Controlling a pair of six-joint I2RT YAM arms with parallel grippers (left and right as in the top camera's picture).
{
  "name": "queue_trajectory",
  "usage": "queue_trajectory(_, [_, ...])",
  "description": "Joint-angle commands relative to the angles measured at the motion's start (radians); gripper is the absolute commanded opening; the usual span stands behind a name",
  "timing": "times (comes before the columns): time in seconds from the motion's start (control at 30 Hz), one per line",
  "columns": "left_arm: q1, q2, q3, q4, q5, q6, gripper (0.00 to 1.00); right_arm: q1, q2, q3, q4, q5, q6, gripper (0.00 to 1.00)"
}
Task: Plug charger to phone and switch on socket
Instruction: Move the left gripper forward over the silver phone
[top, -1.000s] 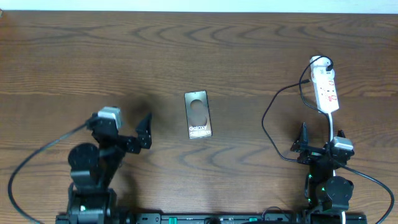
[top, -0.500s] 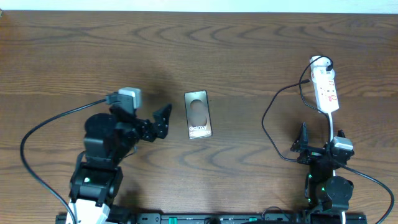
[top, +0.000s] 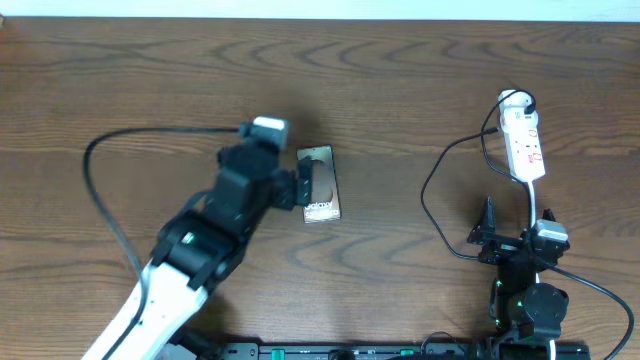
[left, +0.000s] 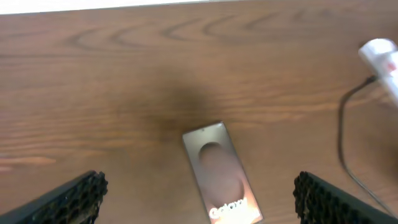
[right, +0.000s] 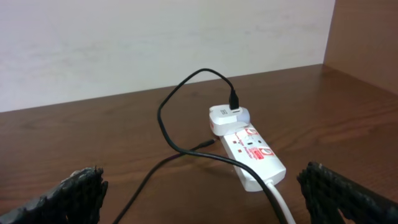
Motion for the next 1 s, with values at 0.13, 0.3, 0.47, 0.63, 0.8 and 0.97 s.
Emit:
queue_trajectory(0.13, [-0.085, 0.218, 0.179, -0.056, -0.166, 0.021, 0.98, -0.006, 0.002, -0.002, -0.002, -0.002, -0.013, 0.99])
queue_trajectory(0.3, [-0.087, 0.286, 0.177, -0.055, -0.136, 0.021, 0.98, -0.006, 0.001, -0.002, -0.002, -0.002, -0.013, 0.99])
queue_trajectory(0.47, [-0.087, 0.329, 0.176, -0.060, -0.080, 0.021, 0.98, -0.006, 0.001, -0.002, -0.002, -0.002, -0.013, 0.99])
queue_trajectory(0.63, [-0.085, 0.356, 0.175, -0.049, -0.080, -0.055, 0.98, -0.006, 0.002, -0.002, -0.002, -0.002, -0.013, 0.99])
queue_trajectory(0.8, [-0.084, 0.417, 0.175, -0.040, -0.080, -0.265, 0.98, -0.006, 0.001, -0.002, -0.002, -0.002, -0.013, 0.99])
queue_trajectory(0.97, [-0.084, 0.514, 0.175, -0.021, -0.080, -0.332, 0.98, -0.006, 0.002, -0.002, -0.002, -0.002, -0.013, 0.99])
